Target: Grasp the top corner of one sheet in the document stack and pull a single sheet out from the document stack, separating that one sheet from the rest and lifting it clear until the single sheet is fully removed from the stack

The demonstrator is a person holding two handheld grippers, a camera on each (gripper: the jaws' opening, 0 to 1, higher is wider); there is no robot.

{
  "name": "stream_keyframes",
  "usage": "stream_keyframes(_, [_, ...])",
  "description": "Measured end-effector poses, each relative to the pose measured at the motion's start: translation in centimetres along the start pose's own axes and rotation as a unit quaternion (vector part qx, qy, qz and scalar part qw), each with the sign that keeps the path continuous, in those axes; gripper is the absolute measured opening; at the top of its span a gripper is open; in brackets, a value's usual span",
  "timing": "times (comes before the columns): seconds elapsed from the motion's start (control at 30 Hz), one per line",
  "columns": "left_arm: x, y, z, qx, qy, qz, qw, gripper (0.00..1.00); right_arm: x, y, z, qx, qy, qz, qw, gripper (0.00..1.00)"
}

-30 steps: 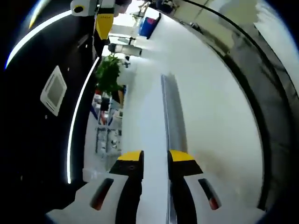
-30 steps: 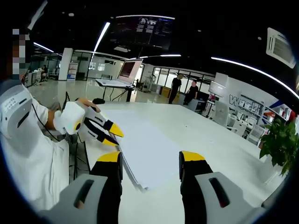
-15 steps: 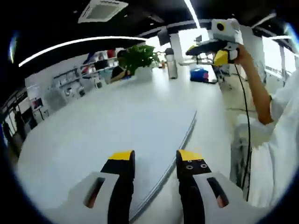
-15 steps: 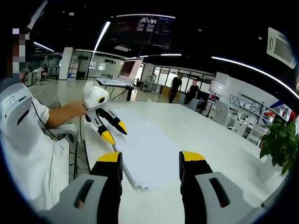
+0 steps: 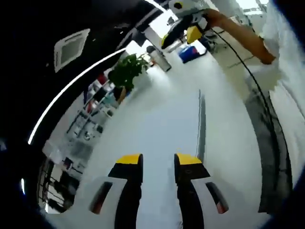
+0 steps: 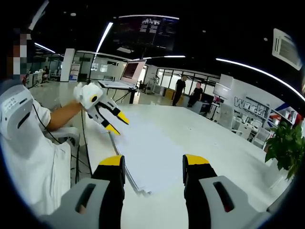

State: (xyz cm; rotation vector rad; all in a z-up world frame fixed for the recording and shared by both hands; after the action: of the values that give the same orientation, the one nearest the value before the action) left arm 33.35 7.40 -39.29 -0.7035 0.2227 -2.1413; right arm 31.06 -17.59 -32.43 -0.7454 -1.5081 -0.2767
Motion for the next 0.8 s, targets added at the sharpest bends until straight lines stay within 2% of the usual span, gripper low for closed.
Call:
stream_keyframes(0.13, [-0.4,-0.9,-0.5,-0.023,0.017,-0.003,0.9996,0.26,-0.1,0.2,0.1,0.001,-0.001,0.004,1.0,0.48])
stream_keyframes(0.23, [-2.4,-1.6,-1.3,-0.056,0.05,0.042,0.9963,0.26,-0.1,0.2,0.2,0.002,-0.002,0.003,1.0,0.48])
stream_keyframes(0.3, [-3.6,-2.0,-1.6,-0.074,0.039,0.062,0.9945,0.26,0.0,0.1,0.1,0.001,-0.001,0.002,1.0,0.48])
stream_keyframes(0.47, [-4.9,-2.7,-1.7,-0.08,0.037,0.076,0.9932,0.26,-0.1,0.3,0.1,0.001,-0.002,0.005,1.0,0.48])
stream_keyframes(0.67, [-4.7,-2.9,-2.2,-0.093,0.036,0.073,0.9923,0.26,0.0,0.3,0.1,0.002,-0.003,0.005,1.0,0.48])
stream_keyframes(0.8, [-5.1,-2.6,-2.0,-0.089,0.045,0.088,0.9911,0.26,0.0,0.3,-0.1,0.001,-0.002,0.004,1.0,0.48])
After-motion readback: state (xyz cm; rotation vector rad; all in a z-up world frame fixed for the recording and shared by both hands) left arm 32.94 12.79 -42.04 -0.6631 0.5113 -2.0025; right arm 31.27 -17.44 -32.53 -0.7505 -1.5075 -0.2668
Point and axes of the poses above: the point that each gripper's makers call its tool centre point, and the gripper's own axes: y roughly forward along the fingers, z roughly to its left, x roughly out of its top, the point moved 4 cm from there along -y, roughly backward along the fingers, and after that the axes turned 9 degrees about y, right-handed, at the moved point
